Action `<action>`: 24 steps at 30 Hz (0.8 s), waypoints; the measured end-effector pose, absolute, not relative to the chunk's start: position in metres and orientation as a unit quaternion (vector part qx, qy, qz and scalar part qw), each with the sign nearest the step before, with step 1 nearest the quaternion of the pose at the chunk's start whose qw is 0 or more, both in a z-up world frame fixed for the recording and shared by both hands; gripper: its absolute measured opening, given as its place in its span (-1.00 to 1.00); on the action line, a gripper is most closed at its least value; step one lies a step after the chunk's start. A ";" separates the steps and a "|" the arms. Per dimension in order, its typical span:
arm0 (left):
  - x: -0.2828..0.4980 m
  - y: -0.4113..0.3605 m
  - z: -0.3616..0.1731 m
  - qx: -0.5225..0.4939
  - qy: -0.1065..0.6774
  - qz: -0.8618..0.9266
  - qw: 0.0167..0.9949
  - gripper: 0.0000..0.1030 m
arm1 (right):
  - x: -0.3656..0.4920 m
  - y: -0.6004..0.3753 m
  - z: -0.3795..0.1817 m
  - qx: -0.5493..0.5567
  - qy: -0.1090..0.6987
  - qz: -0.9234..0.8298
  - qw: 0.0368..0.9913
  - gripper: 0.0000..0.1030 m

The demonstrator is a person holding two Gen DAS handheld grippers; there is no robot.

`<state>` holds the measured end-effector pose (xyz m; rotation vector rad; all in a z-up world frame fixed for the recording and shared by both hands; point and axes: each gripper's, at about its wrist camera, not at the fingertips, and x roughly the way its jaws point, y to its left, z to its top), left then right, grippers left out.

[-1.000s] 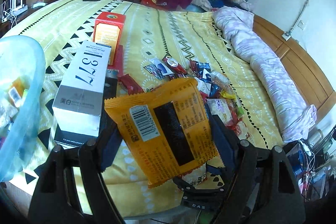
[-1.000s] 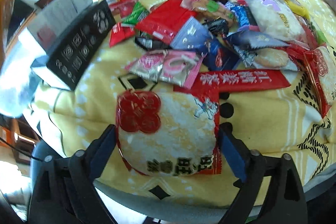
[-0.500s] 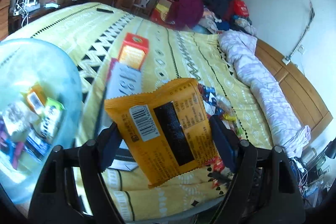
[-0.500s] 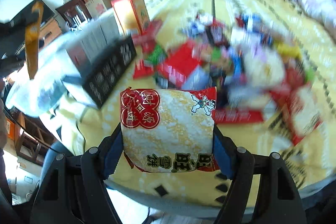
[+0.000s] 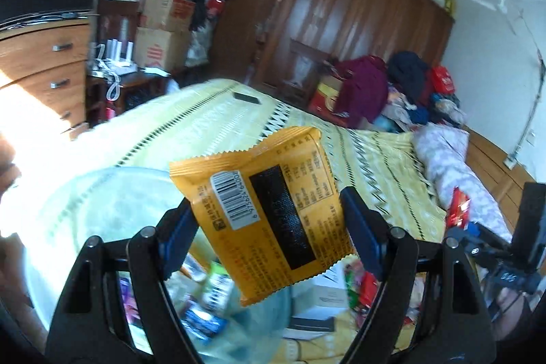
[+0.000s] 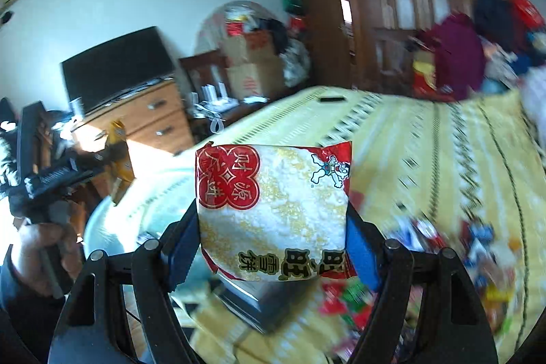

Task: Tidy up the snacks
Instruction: 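Carry the orange packet and rice cracker bag over the glass bowl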

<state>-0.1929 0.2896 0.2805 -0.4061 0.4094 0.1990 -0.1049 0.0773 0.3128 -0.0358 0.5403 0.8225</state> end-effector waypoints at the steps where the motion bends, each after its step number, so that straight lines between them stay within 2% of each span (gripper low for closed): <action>1: -0.194 0.296 0.279 -0.199 0.203 0.111 0.952 0.57 | -0.105 0.095 0.322 -0.019 0.255 0.416 0.873 0.54; 6: -0.193 0.317 0.260 -0.199 0.227 0.156 0.940 0.57 | -0.106 0.164 0.334 -0.033 0.264 0.485 0.833 0.54; 11: -0.186 0.330 0.237 -0.194 0.265 0.174 0.928 0.57 | -0.109 0.226 0.314 -0.053 0.299 0.519 0.799 0.54; 18: -0.191 0.340 0.219 -0.195 0.286 0.177 0.921 0.57 | -0.110 0.254 0.275 -0.062 0.336 0.528 0.777 0.55; 24: -0.194 0.346 0.218 -0.195 0.288 0.177 0.921 0.57 | -0.107 0.254 0.271 -0.061 0.343 0.527 0.775 0.55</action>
